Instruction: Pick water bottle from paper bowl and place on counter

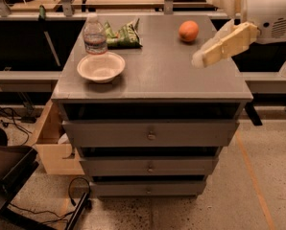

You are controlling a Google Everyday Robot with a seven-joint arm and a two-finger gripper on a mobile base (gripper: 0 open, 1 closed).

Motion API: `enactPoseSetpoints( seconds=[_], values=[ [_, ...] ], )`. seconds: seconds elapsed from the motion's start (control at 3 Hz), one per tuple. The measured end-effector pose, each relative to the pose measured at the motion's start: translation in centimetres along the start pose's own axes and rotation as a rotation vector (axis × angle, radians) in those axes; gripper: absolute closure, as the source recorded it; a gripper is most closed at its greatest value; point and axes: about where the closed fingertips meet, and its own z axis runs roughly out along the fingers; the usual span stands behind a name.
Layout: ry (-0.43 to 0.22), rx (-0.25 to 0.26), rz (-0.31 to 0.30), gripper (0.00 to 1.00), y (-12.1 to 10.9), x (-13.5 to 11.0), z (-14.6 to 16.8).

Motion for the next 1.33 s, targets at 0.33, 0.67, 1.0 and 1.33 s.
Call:
enactPoseSetpoints(
  seconds=[0.33,0.67,1.0,1.33],
  values=[
    [-0.021,0.017,0.019,0.00,-0.7,0.8,2.6],
    [-0.075,0.025,0.046,0.00,-3.0,1.9,8.1],
    [-0.132,0.023,0.075,0.00,-4.7,2.7,12.5],
    [-0.171,0.001,0.104,0.00,-5.1,3.4,16.2]
  ],
)
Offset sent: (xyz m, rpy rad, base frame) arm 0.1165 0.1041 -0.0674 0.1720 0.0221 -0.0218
